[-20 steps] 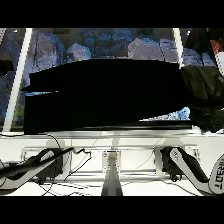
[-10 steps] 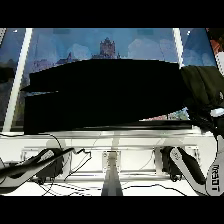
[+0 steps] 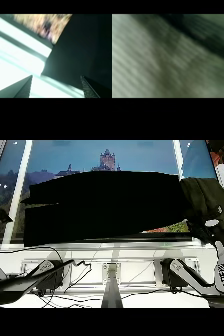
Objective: Fold the clothes and pants, and hang the long-sleeved shirts on hangers.
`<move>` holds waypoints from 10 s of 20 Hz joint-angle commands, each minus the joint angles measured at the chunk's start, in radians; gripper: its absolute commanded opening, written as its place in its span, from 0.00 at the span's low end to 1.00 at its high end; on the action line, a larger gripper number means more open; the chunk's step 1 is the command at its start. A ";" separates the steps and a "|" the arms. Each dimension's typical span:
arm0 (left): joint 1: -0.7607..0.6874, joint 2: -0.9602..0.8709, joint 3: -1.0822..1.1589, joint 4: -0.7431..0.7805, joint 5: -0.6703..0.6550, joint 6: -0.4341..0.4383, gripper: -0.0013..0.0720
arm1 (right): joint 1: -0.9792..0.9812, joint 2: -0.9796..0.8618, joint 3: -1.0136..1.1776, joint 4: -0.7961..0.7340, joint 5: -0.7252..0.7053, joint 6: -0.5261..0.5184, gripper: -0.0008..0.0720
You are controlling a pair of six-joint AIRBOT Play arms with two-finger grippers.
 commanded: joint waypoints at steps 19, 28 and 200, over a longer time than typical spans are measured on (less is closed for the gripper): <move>0.187 0.027 -0.555 -0.243 0.443 0.015 0.33 | 0.051 0.015 -0.002 -0.006 -0.009 -0.070 0.04; 0.187 0.037 -0.296 -0.303 0.322 0.062 0.03 | 0.050 0.428 0.072 -0.198 0.287 -0.075 0.04; -1.456 -0.605 0.529 -0.423 0.765 -0.072 0.98 | 0.568 -0.641 1.452 -0.410 0.830 -0.047 0.04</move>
